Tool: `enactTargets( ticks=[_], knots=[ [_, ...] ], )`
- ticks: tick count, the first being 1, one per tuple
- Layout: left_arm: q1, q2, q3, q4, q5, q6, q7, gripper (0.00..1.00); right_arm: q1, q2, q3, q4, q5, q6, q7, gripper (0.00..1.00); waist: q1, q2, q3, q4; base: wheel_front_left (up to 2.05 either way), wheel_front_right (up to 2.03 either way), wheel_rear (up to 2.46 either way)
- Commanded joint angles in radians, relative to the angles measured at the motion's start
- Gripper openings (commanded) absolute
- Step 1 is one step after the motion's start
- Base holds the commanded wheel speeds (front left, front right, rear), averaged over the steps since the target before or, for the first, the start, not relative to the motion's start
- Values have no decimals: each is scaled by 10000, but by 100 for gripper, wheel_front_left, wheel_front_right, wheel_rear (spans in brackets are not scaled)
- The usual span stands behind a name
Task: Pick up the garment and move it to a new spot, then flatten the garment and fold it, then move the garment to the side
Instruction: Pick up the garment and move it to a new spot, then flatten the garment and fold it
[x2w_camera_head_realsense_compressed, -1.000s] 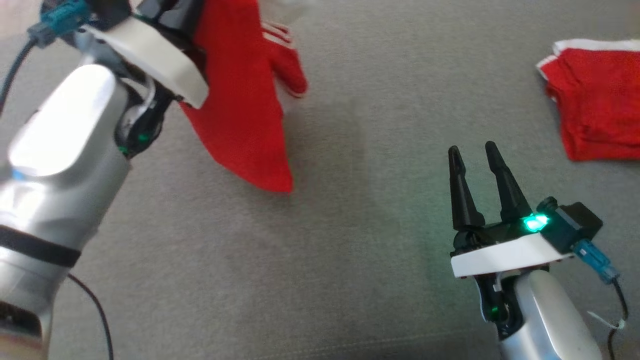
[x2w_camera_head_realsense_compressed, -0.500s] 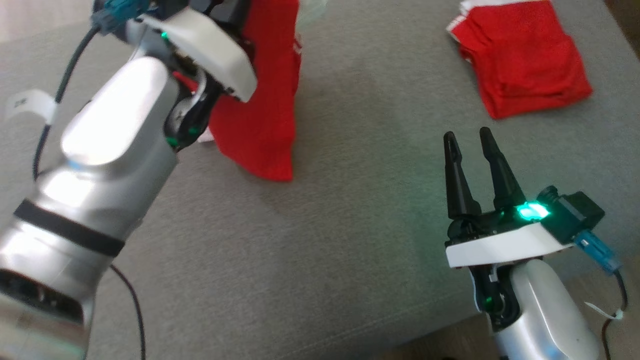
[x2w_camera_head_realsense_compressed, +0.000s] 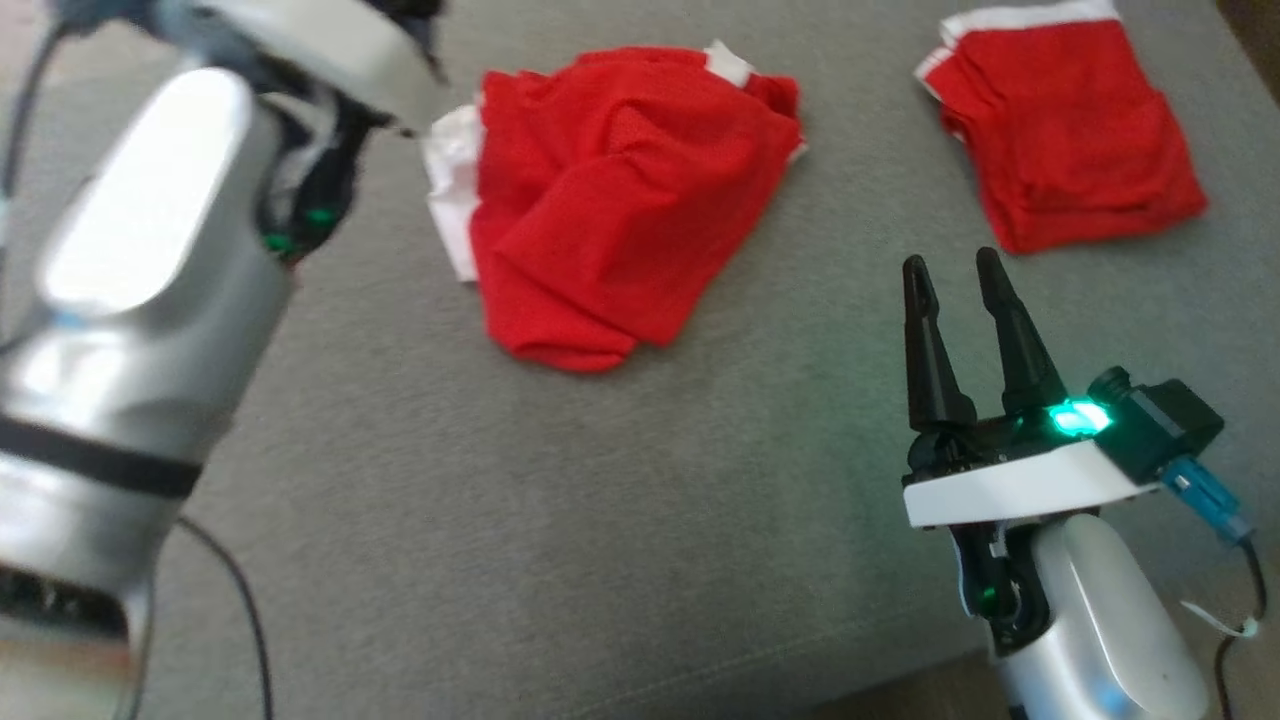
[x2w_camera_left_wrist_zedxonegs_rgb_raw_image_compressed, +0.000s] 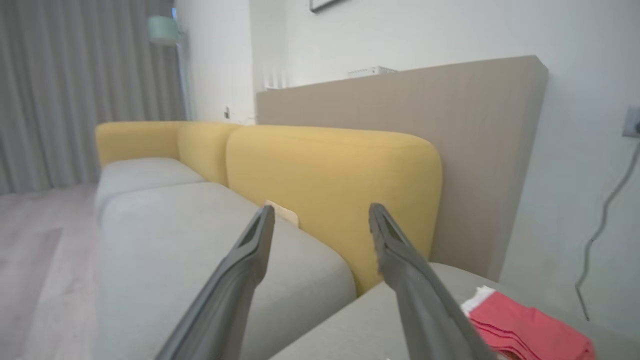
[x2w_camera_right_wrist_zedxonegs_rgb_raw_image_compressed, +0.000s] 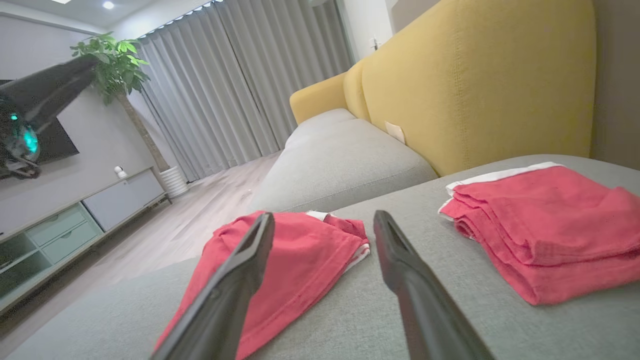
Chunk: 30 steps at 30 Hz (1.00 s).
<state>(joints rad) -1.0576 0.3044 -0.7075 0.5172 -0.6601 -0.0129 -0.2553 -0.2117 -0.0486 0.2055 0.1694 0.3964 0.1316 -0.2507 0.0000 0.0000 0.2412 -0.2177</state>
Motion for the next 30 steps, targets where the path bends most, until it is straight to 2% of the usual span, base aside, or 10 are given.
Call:
enactTargets(
  ticks=[1, 6, 9, 13, 17, 24, 30],
  knots=[
    [-6, 438, 492, -383, 127, 76, -60, 100, -19, -16, 141, -286, -105, -9, -110, 100, 0, 0, -310, 426, 0, 0, 0],
    [2062, 859, 1561, -1635, 660, 343, -62, 100, 225, -16, -34, -96, -534, -9, -110, 100, 0, 0, -883, 1354, 0, 0, 0],
    [3623, 865, 2154, -2487, 1033, 569, -63, 100, 396, -16, -113, 59, -828, -9, -110, 100, 0, 0, -1192, 1846, 0, 0, 0],
    [5784, 546, 2956, -3629, 1555, 838, -63, 100, 564, -16, -97, 276, -1080, -9, -108, 100, 0, 0, -1498, 2266, 0, 0, 0],
    [7638, -127, 3684, -4612, 2238, 973, -63, 100, 703, -16, -35, 413, -1202, -9, -41, 100, 0, 0, -1683, 2490, 0, 0, 0],
    [9298, -1457, 4803, -5288, 3119, 611, -64, 100, 820, -16, -12, 424, -1282, -9, 67, 100, 0, 0, -1795, 2656, 0, 0, 0],
    [9464, -2016, 5159, -5205, 3760, -98, -64, 100, 749, -16, 176, 435, -1608, -9, 313, 100, 0, 0, -1739, 2938, 0, 0, 0]
  ],
)
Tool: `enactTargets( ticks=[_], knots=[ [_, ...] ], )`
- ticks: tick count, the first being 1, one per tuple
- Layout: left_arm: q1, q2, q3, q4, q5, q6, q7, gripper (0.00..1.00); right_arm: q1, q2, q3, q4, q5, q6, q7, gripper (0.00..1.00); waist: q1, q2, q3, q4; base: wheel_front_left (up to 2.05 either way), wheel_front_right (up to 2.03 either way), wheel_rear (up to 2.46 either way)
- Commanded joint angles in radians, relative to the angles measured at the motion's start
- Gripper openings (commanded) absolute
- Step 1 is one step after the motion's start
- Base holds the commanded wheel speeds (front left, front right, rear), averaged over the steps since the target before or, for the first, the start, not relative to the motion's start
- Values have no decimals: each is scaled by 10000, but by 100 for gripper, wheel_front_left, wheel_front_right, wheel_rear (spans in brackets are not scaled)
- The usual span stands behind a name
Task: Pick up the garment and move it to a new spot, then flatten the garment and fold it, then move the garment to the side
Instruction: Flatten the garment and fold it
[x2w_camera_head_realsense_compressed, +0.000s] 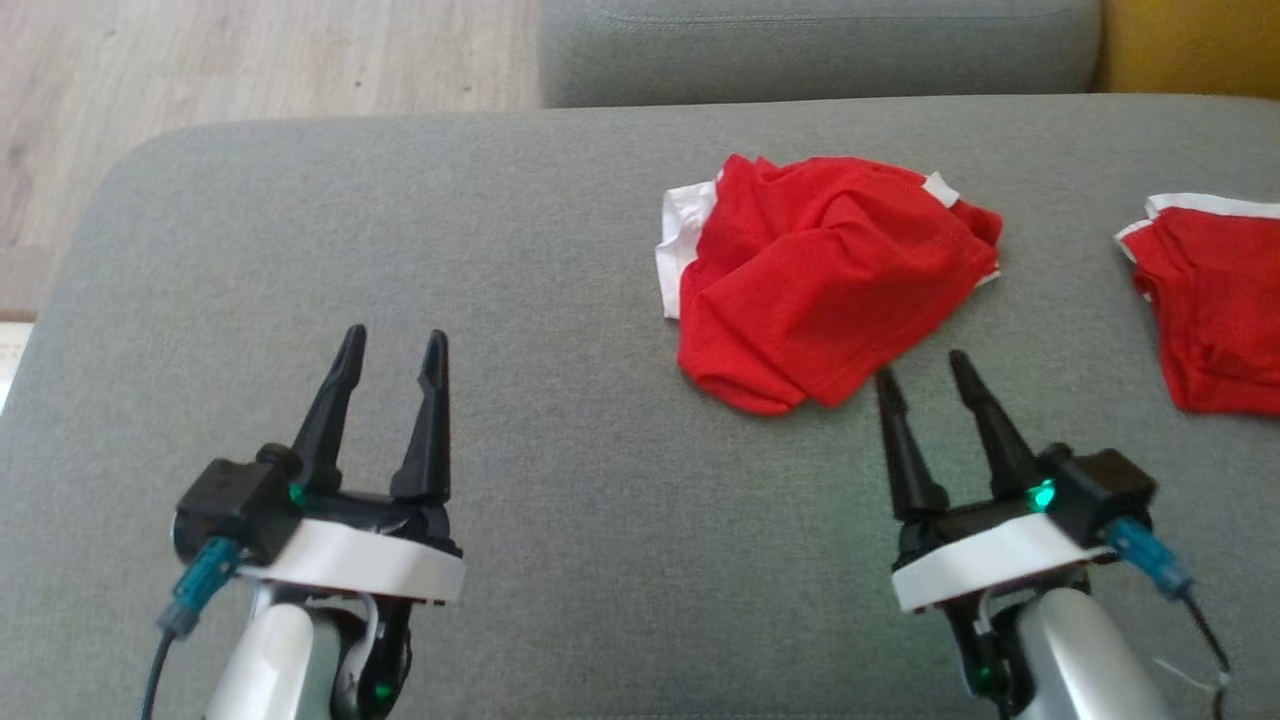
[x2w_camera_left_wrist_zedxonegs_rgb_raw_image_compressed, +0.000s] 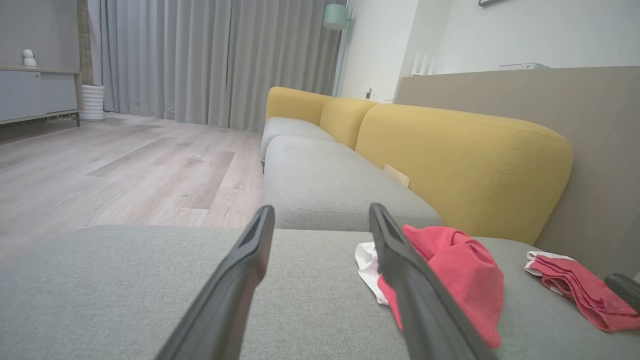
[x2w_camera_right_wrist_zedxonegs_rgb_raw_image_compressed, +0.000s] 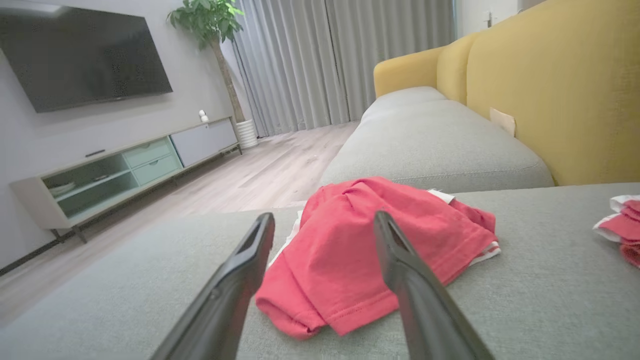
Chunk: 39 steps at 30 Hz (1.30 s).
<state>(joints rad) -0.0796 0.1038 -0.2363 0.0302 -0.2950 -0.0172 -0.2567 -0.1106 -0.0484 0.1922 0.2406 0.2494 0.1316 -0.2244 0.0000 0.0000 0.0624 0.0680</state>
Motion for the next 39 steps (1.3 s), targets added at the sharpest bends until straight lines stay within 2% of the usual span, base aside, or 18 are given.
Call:
enactTargets(
  ticks=[1, 7, 15, 23, 33, 34, 35, 39],
  knots=[
    [-331, -75, 484, -302, 191, -137, -51, 100, -313, -18, 391, -237, -262, -9, 144, 100, 0, 0, 100, 149, 0, 0, 0],
    [-414, -342, 516, -71, 421, -461, -51, 100, -706, -18, 911, 329, -833, -9, 728, 100, 0, 0, 375, 604, 0, 0, 0],
    [-605, -516, 403, 230, 369, -688, -51, 100, -1895, -18, 1164, 2266, -2011, -9, 1273, 100, 0, 0, 818, 1514, 0, 0, 0],
    [-676, -533, 315, 237, -16, -614, -51, 100, -2847, -18, 393, 4168, -3456, -9, 1279, 100, 0, 0, 978, 2107, 0, 0, 0],
    [-787, -535, 8, 176, -221, -462, -51, 100, -3621, -18, -158, 5771, -3871, -9, 1349, 100, 0, 0, 1195, 2308, 0, 0, 0],
    [-801, -535, -19, 175, -232, -448, -51, 100, -3698, -18, -128, 5912, -3861, -9, 1367, 46, 0, 0, 1206, 2310, 0, 0, 0],
    [-810, -535, -42, 177, -239, -435, -51, 100, -3771, -18, -110, 6034, -3844, -9, 1355, 0, 0, 0, 1209, 2310, 0, 0, 0],
    [-822, -535, -63, 219, -296, -388, -51, 100, -4066, -18, 150, 6352, -3546, -9, 1103, 0, 0, 0, 1158, 2298, 0, 0, 0]
  ],
)
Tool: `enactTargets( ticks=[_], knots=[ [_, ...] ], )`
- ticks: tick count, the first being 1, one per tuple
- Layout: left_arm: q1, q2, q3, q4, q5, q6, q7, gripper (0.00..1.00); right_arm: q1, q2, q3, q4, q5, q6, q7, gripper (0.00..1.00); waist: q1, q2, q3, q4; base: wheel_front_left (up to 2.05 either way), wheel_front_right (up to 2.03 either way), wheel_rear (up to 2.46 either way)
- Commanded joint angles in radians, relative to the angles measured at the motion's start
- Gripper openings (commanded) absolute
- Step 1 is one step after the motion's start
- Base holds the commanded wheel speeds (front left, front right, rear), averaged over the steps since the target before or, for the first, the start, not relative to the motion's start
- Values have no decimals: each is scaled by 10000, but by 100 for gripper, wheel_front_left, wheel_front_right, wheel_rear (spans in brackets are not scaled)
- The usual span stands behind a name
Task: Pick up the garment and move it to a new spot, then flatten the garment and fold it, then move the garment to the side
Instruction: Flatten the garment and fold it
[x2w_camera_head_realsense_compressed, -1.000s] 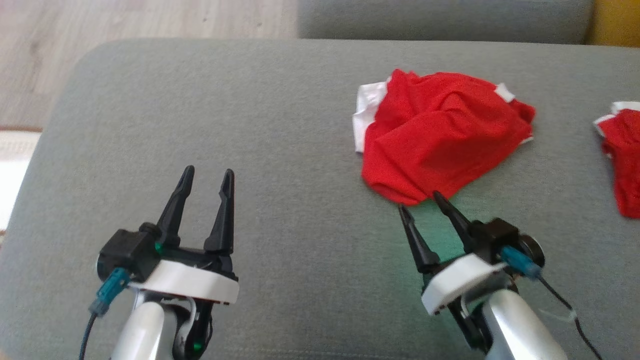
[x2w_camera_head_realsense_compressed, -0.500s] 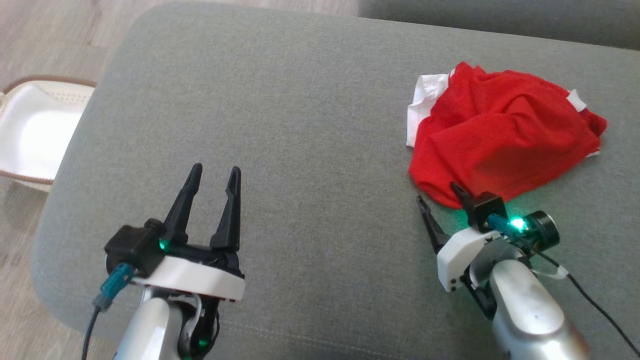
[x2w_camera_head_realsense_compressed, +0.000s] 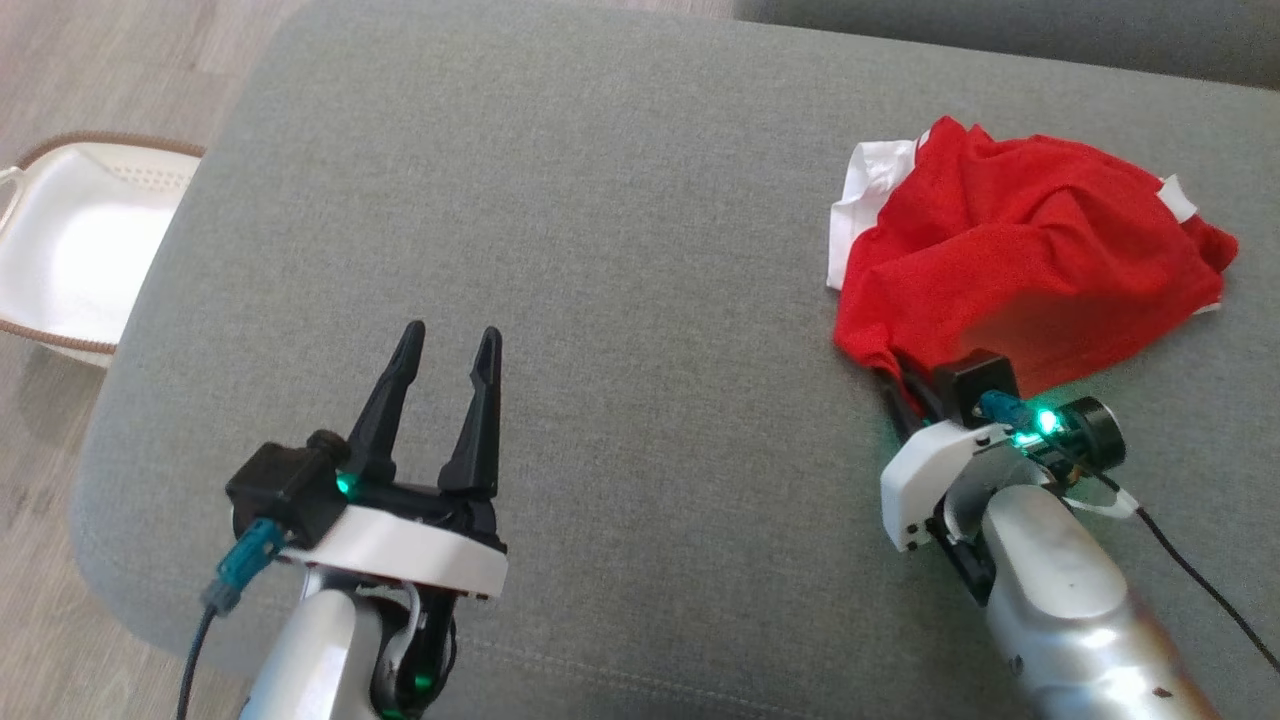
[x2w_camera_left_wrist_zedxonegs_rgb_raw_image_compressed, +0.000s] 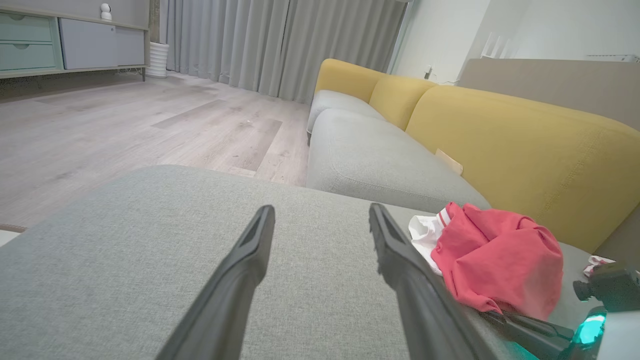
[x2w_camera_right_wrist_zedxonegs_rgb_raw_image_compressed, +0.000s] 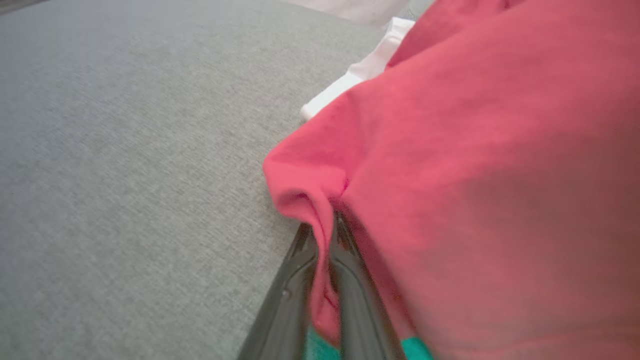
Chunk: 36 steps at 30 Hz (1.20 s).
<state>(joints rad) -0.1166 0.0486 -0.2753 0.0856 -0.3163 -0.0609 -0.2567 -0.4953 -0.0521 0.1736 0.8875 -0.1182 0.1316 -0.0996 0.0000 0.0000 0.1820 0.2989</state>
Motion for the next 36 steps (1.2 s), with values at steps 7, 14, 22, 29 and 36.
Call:
enactTargets(
  ticks=[7, 14, 22, 29, 36],
  knots=[
    [-313, 17, 300, -280, -415, 116, -51, 100, -1495, 18, 2138, -572, 1651, -9, -732, 0, 0, 0, -514, -12, 0, 0, 0],
    [-154, 17, -134, -241, -590, 177, -51, 100, -3771, 18, 3099, -915, 2750, -9, -871, 0, 0, 0, -1000, 495, 0, 0, 0],
    [373, 17, -225, -173, -545, 251, -51, 100, -6518, 18, 3515, -1088, 5384, -9, -1329, 0, 0, 0, -1682, 1027, 0, 0, 0],
    [650, 16, 85, -296, -368, 234, -51, 100, -7708, 19, 1685, 610, 5411, -9, -1598, 0, 0, 0, -1788, 669, 0, 0, 0],
    [603, 16, 45, -392, -346, 205, -51, 100, -6080, -530, 1172, 1729, 5486, -9, -1609, 0, 0, 0, -1599, 125, 0, 0, 0]
  ],
)
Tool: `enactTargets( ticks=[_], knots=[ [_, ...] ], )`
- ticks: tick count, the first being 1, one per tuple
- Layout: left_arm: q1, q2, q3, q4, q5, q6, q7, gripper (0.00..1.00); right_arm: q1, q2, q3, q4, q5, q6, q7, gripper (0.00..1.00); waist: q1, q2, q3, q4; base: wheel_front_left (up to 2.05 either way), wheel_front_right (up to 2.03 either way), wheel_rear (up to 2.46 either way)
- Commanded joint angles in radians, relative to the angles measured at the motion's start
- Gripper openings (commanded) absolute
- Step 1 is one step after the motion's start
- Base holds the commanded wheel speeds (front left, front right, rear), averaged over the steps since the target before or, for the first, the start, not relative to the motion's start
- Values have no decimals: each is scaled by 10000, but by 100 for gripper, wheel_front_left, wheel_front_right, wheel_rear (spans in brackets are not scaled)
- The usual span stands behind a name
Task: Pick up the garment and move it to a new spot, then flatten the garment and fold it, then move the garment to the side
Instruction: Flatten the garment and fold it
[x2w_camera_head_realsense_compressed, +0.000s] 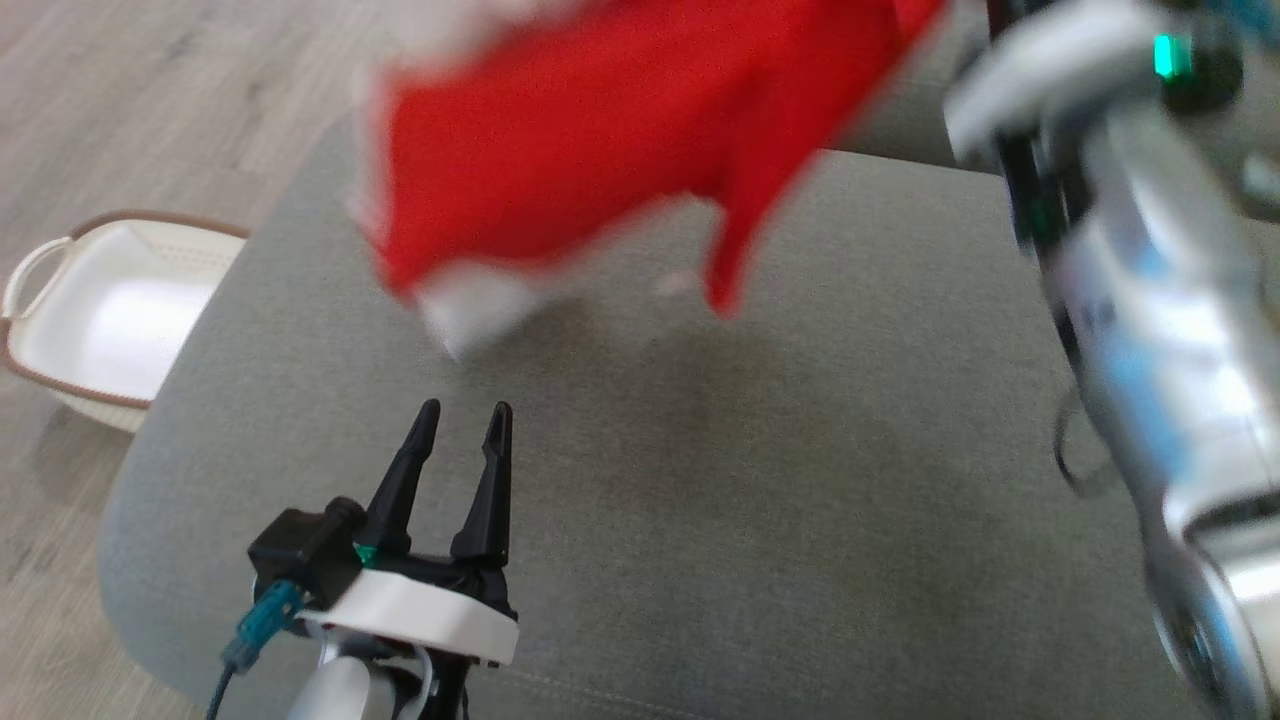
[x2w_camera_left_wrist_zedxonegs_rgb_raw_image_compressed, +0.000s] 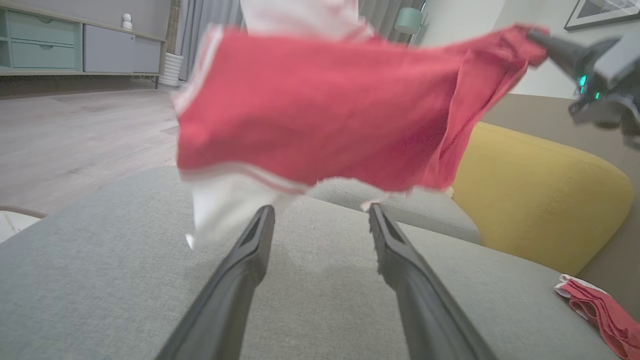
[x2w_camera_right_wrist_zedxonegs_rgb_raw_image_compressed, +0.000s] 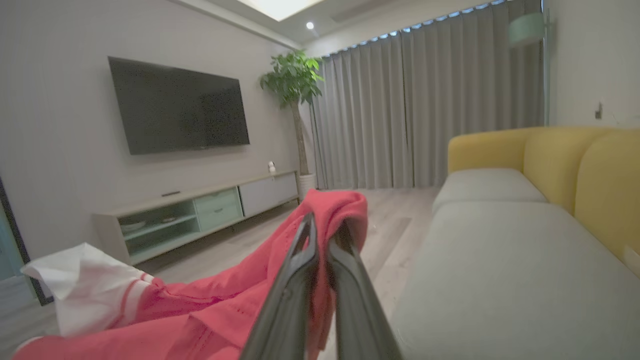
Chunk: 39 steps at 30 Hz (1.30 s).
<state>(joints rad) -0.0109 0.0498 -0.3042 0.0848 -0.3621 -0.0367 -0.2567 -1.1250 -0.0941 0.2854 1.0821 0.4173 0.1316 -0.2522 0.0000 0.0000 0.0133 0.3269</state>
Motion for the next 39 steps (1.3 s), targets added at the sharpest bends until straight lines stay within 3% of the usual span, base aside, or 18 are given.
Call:
enactTargets(
  ticks=[1, 7, 10, 11, 12, 17, 22, 27, 33, 39],
  knots=[
    [-466, 5, 328, -394, 117, -31, -51, 100, 635, -335, 128, -169, 219, -9, -56, 0, 0, 0, 124, -231, 0, 0, 0],
    [-607, 5, 332, -413, 223, -89, -51, 100, 2565, -2220, 327, 516, 287, -9, 101, 0, 0, 0, 451, -757, 0, 0, 0],
    [-711, 5, 374, -416, 238, -94, -51, 100, 2911, -2575, 227, 881, 290, -9, 114, 0, 0, 0, 551, -988, 0, 0, 0],
    [-744, 5, 390, -419, 240, -95, -51, 100, 2978, -2607, 244, 939, 257, -9, 109, 33, 0, 0, 577, -1065, 0, 0, 0],
    [-774, 5, 395, -410, 250, -107, -51, 100, 3048, -2611, 283, 1021, 212, -9, 157, 99, 0, 0, 596, -1133, 0, 0, 0],
    [-831, 5, 433, -330, 265, -103, -51, 100, 3335, -2461, 409, 1167, 102, -9, 253, 100, 0, 0, 526, -1360, 0, 0, 0],
    [-793, 5, 618, -335, 289, -75, -51, 100, 3707, -2060, 342, 366, 42, -9, -21, 100, 0, 0, 306, -1719, 0, 0, 0],
    [-722, 5, 934, -543, 308, -3, -51, 100, 4650, -1468, -143, -1577, -239, -9, -88, 100, 0, 0, 5, -2110, 0, 0, 0],
    [-546, 5, 1161, -837, 231, 143, -51, 100, 7017, -427, -880, -4667, -1072, -9, -92, 100, 0, 0, -242, -2411, 0, 0, 0],
    [-470, 5, 930, -914, 240, 147, -51, 100, 8496, 101, -851, -6290, -1892, -9, 130, 100, 0, 0, -88, -2285, 0, 0, 0]
  ],
)
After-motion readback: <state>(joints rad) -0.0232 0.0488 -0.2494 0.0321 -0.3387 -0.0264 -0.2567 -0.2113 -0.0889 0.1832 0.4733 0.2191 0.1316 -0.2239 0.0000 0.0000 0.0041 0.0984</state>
